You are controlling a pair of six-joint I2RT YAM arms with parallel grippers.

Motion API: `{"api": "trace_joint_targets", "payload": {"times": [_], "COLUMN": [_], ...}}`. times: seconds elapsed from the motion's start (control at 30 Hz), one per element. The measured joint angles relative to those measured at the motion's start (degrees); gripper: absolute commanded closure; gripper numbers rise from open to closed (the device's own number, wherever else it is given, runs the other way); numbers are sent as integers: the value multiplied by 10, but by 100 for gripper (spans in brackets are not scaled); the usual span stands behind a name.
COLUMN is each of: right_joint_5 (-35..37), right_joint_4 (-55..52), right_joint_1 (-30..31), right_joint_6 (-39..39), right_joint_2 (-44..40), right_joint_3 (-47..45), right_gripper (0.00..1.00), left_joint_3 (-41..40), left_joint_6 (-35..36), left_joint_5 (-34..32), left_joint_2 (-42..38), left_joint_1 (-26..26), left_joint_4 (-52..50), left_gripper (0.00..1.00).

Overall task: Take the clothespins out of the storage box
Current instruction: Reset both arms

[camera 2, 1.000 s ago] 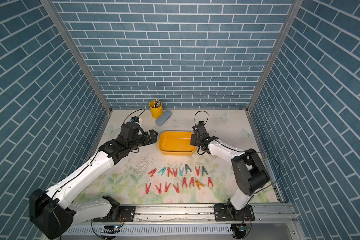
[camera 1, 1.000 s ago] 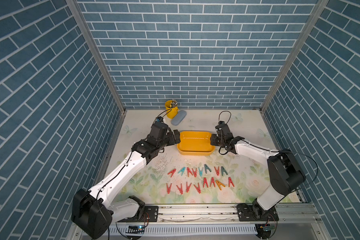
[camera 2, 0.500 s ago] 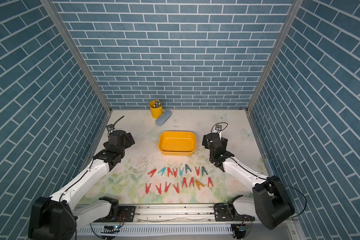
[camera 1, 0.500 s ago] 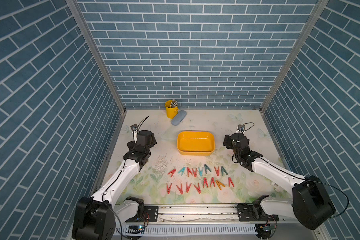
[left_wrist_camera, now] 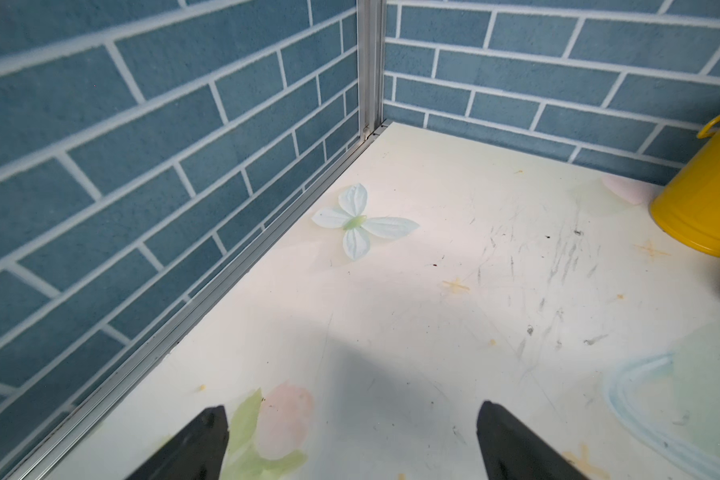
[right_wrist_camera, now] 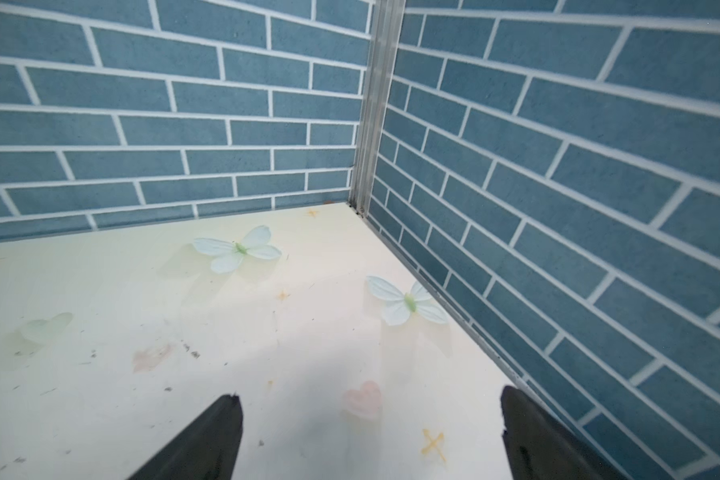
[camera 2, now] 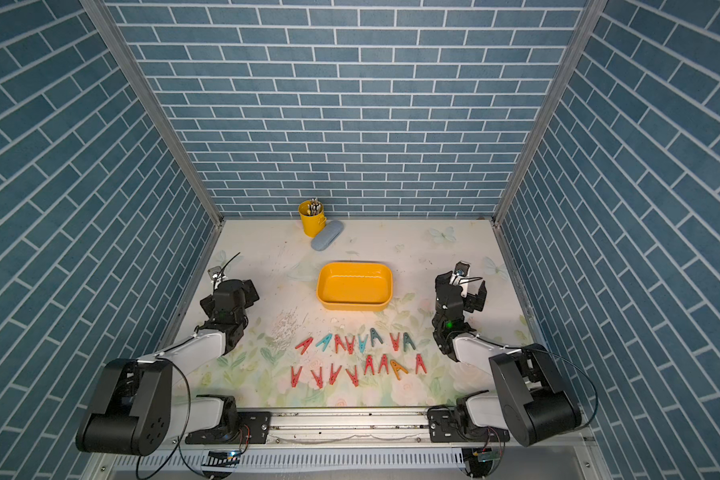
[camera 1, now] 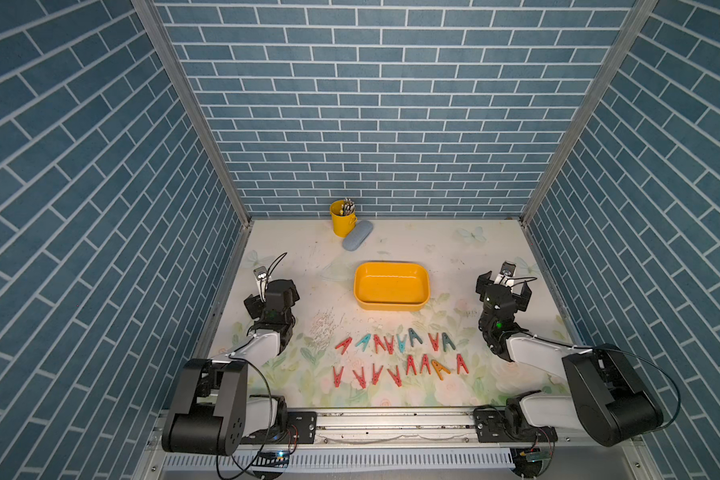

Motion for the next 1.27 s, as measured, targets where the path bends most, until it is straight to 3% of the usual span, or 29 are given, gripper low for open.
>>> {"api": "trace_joint_targets", "payload": {"times": [0.2,0.5,0.77,1.27], "right_joint_5": [-57,-221,-307,-322], "right_joint_4": [139,227,257,257], "right_joint_1": [-44,-102,-125,-125], "right_joint_6": [-34,-43,-42,-43], "right_joint_2": [71,70,95,96], "right_joint_3": [-62,-101,-103,-100], "right_gripper": [1,1,1,1], "left_joint_3": [-47,-96,-99,-100], "left_joint_6": [39,97,116,120], "left_joint_5": [14,91,127,137], "left_joint_2": [38,113,126,126], "left_joint_1": [0,1,1,1], "left_joint_4": [158,360,408,419], "left_gripper": [0,1,0,1]}}
